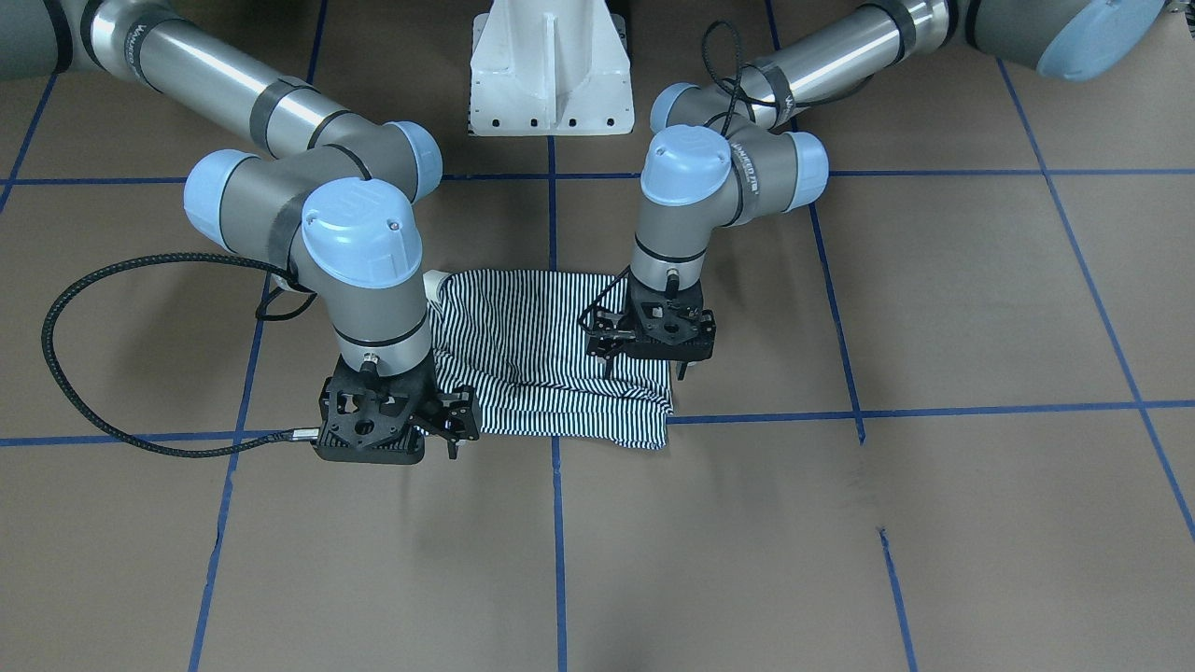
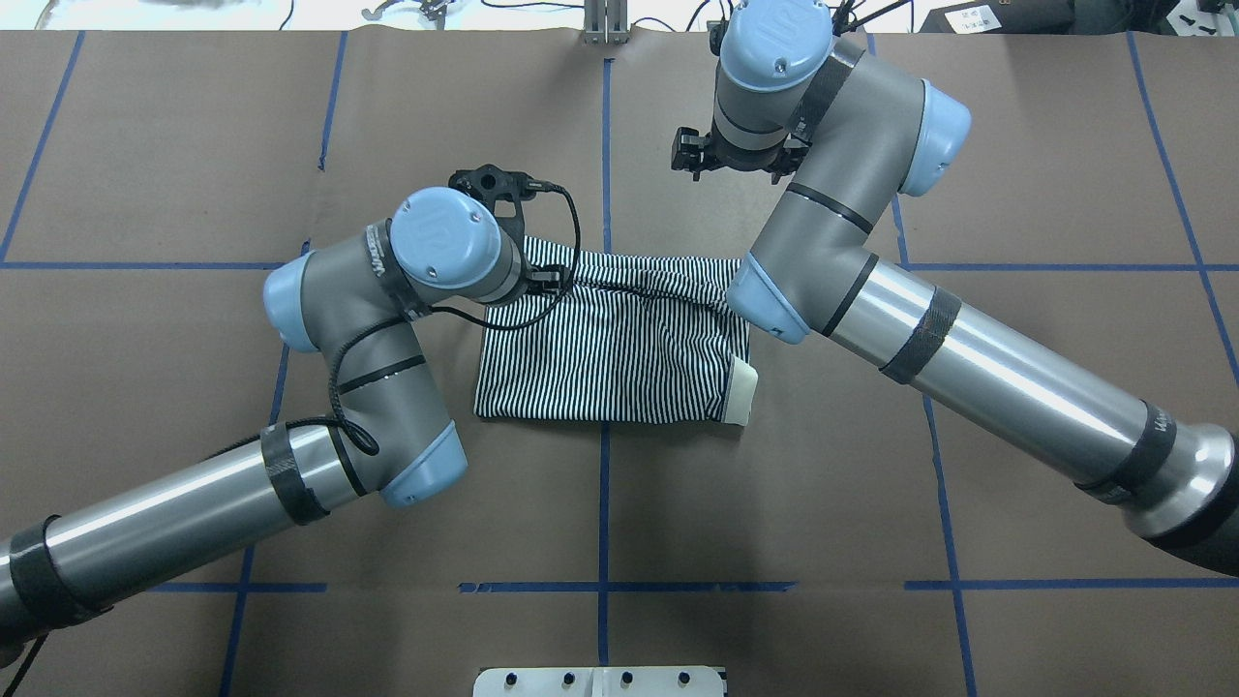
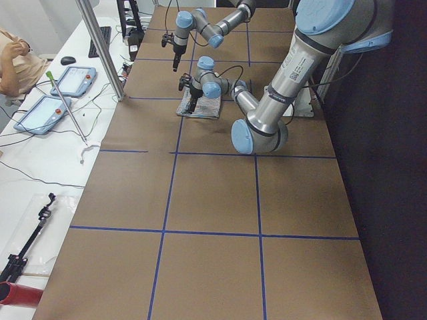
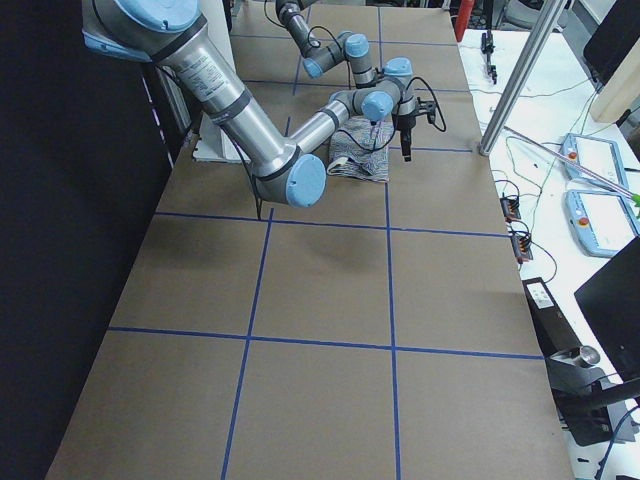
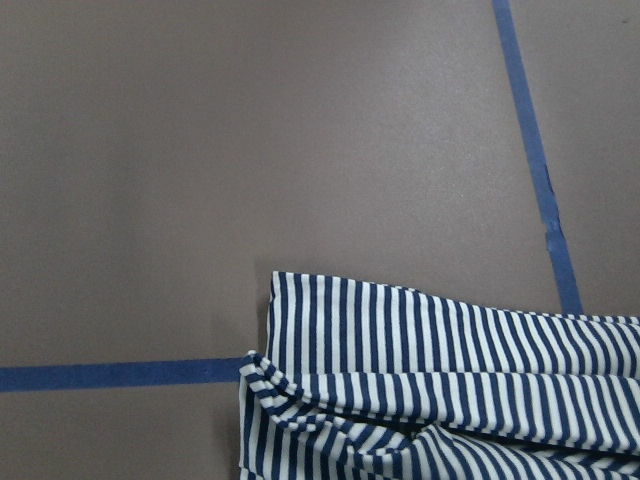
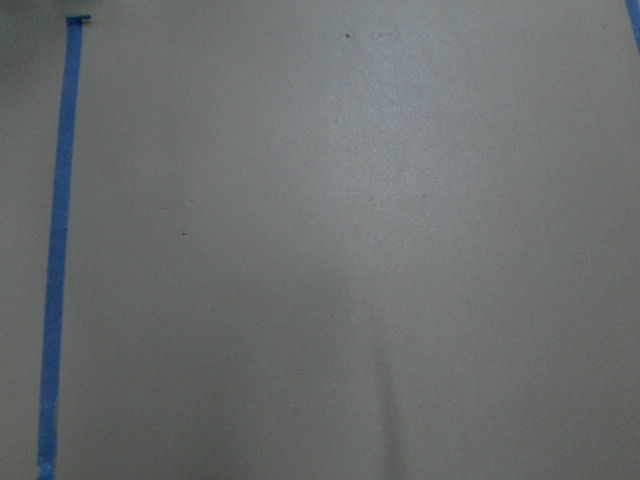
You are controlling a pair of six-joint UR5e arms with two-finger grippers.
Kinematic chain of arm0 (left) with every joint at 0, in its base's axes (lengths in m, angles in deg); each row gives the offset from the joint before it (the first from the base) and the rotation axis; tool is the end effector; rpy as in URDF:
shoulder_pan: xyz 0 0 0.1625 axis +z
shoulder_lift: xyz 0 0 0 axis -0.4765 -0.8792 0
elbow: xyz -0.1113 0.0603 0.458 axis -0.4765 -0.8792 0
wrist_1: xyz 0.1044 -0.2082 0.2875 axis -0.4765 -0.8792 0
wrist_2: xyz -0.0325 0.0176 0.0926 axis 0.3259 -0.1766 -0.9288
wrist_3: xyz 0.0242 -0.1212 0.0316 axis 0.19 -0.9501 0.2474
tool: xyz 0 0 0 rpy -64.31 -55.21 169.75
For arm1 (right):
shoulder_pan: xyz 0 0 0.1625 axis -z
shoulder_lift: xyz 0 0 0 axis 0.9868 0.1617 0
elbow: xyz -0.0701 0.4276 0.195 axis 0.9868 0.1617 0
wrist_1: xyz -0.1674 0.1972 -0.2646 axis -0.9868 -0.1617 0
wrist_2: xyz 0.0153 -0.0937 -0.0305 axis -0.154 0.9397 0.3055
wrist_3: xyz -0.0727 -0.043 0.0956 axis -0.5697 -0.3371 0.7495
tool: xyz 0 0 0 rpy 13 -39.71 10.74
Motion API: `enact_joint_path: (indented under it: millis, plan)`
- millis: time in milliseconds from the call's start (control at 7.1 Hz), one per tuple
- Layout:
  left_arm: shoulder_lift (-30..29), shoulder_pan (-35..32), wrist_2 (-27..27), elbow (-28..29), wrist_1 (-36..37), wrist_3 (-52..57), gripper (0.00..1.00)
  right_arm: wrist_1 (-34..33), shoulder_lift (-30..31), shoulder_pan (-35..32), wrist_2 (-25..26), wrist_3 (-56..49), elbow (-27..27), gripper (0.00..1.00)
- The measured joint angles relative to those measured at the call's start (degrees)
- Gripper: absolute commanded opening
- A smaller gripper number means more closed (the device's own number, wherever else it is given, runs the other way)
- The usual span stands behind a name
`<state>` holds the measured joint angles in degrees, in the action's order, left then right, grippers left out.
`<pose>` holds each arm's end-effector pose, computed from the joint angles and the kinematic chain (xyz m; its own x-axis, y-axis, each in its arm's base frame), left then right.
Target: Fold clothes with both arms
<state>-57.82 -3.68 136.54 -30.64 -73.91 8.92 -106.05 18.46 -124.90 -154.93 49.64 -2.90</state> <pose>0.5903 -0.5160 0.3339 0.6863 0.0553 -0.7252 0.2120 0.9386 0.2723 -0.4936 -0.6261 0.3187 0.7503 0.0910 0.6548 -0.2511 0.9555 0.1550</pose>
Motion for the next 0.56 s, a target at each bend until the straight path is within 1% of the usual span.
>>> enact_joint_path:
  millis: [282, 563]
  plan:
    - [-0.68, 0.82, -1.83, 1.37, -0.14, 0.16, 1.0, 0.29, 0.0, -0.01, 0.0, 0.0, 0.02, 1.0]
    - [-1.45, 0.51, -2.13, 2.55, -0.19, 0.81, 1.0, 0.8, 0.28, -0.08, 0.0, 0.0, 0.08, 1.0]
